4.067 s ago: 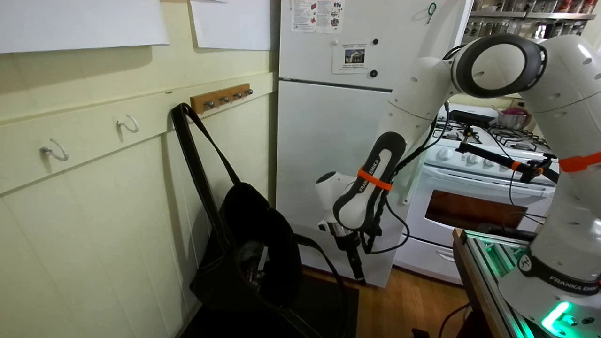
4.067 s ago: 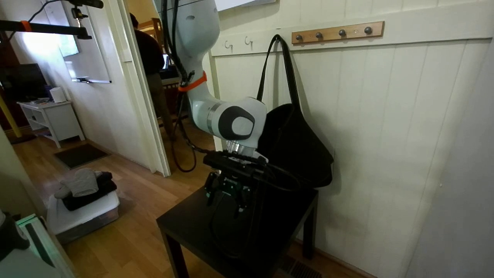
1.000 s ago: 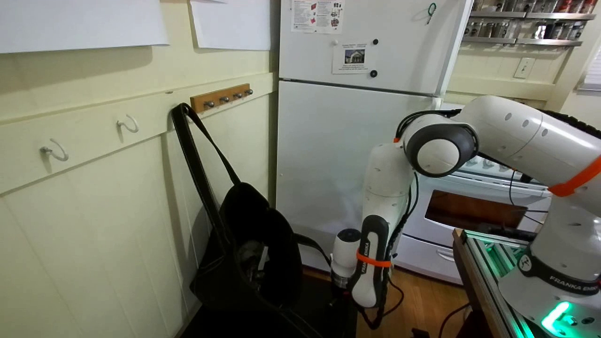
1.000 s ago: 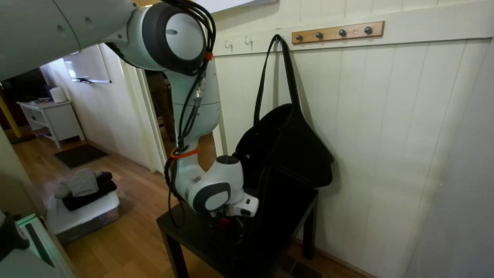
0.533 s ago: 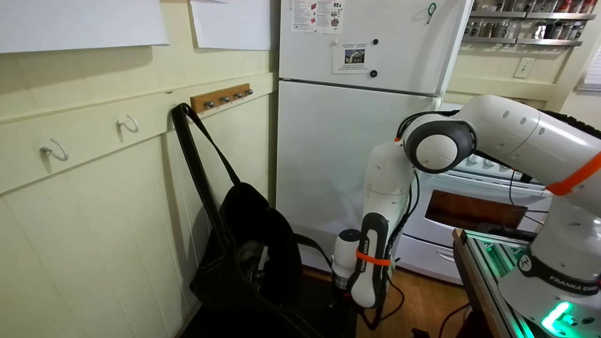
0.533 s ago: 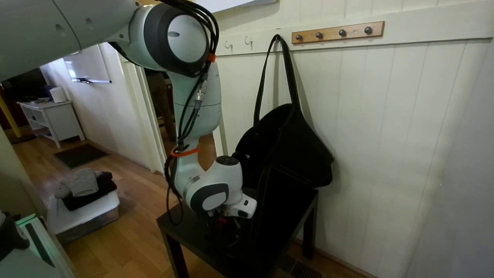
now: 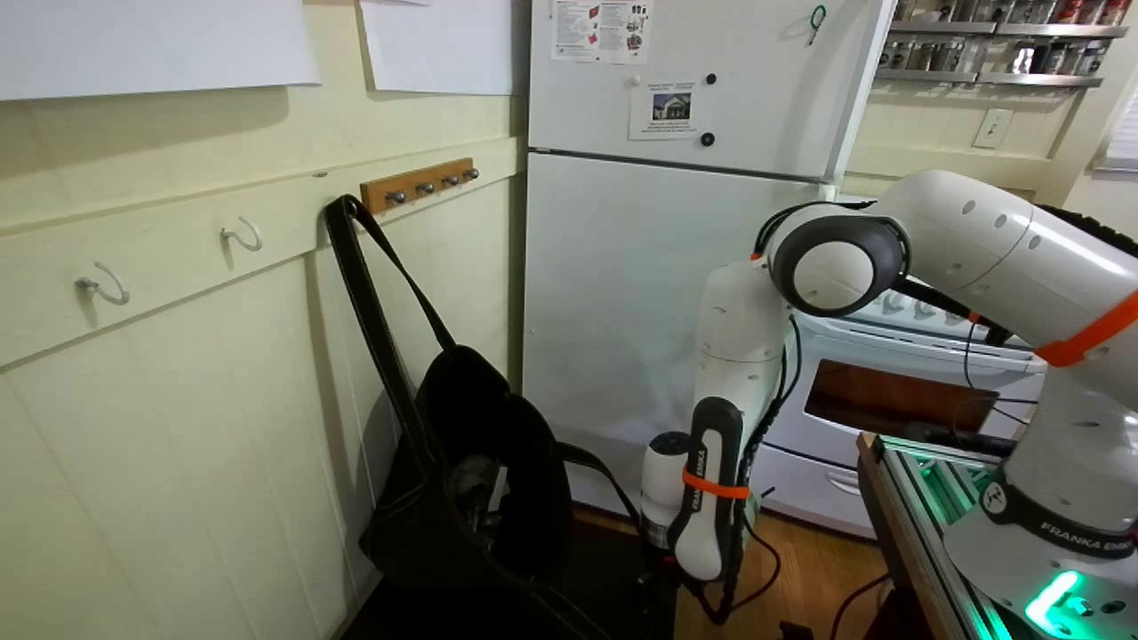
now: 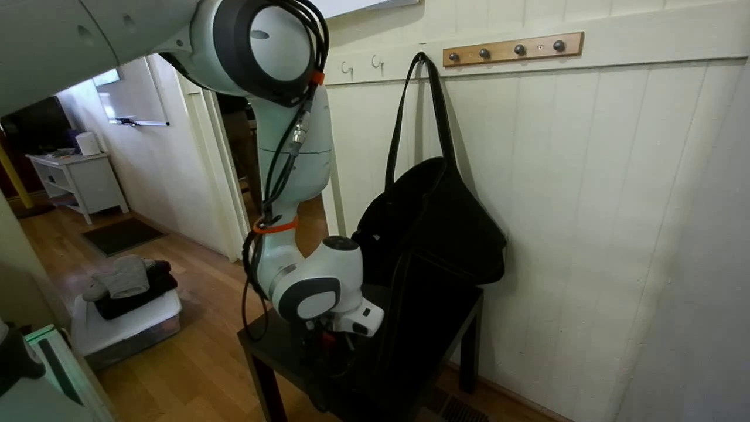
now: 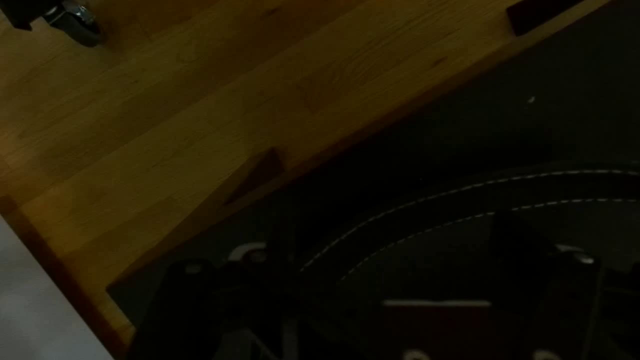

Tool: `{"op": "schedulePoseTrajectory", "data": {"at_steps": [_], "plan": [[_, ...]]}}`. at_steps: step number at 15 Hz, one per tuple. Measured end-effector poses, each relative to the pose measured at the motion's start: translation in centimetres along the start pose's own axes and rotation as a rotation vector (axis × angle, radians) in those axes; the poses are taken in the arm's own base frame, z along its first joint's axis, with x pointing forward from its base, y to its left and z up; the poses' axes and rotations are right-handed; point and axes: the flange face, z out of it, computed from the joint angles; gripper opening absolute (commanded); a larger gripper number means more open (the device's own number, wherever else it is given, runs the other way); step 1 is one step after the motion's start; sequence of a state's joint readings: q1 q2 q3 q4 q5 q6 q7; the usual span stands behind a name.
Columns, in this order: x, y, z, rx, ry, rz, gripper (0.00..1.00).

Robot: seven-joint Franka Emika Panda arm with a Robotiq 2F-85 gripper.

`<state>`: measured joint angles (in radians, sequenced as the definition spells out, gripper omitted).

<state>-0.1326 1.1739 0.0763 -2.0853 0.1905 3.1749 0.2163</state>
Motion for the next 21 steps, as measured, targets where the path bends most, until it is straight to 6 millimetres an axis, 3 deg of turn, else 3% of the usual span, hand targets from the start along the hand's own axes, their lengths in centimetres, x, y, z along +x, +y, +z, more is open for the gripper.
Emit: {"op": "schedulePoseTrajectory", "data": {"at_steps": [9,19,20,21], "plan": [[2.1,0.4,0.1,-0.017,0.013,0.002,1.00],[2.4,0.5,1.5,-0.029,-0.075,0.011,1.00],[2.4,0.6,1.6,-0.031,-0.076,0.012,0.91],[2.5,0.7,1.8,-0.033,-0.076,0.013,0.74]]}}
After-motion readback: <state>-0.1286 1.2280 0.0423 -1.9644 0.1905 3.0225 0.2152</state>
